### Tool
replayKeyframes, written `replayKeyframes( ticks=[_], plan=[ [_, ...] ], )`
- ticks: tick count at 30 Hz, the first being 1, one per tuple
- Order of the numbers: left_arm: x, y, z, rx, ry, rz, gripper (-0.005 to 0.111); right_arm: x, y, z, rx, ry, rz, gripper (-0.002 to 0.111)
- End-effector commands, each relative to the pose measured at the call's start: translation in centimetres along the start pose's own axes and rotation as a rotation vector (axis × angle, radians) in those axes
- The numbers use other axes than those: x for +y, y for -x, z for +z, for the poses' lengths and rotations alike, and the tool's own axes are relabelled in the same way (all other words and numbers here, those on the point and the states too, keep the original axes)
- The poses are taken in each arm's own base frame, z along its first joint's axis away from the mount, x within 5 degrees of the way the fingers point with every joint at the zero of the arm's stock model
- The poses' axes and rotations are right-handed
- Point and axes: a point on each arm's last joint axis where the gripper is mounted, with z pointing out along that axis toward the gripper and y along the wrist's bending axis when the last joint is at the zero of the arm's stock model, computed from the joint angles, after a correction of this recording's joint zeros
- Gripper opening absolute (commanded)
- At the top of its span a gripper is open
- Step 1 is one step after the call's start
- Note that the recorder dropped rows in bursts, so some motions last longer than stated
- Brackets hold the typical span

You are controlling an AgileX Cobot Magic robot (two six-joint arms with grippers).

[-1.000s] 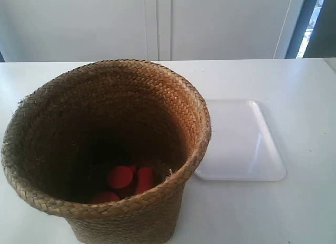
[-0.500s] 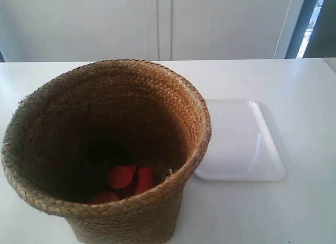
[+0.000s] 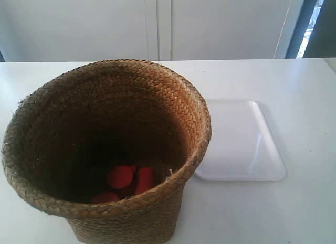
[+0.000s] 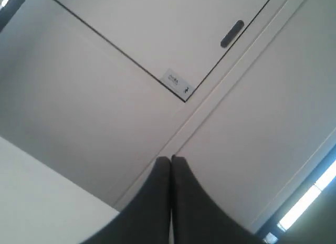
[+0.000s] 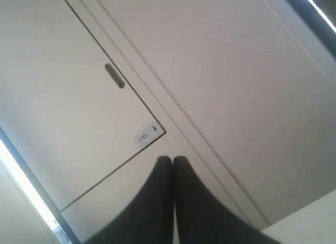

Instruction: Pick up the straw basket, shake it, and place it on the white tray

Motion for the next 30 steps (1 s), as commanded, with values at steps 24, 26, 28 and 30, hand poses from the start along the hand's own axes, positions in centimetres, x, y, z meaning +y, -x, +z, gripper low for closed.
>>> replayKeyframes(
  ticks=[24,26,28,30],
  plan=[
    [-4.1,1.6,8.1,0.610,0.177,0.363,0.000,2.5,-1.1,8.8,0.750,-0.081,-0.424,0.000],
    [-4.3,1.5,9.2,0.684,0.164,0.437,0.000,2.8,-1.0,9.8,0.814,-0.077,-0.444,0.000],
    [-4.7,1.5,10.4,0.771,0.145,0.489,0.000,3.1,-1.1,10.9,0.875,-0.071,-0.462,0.000],
    [-5.3,1.4,11.5,0.836,0.121,0.494,0.000,3.4,-1.0,12.2,0.917,-0.074,-0.458,0.000]
  ],
)
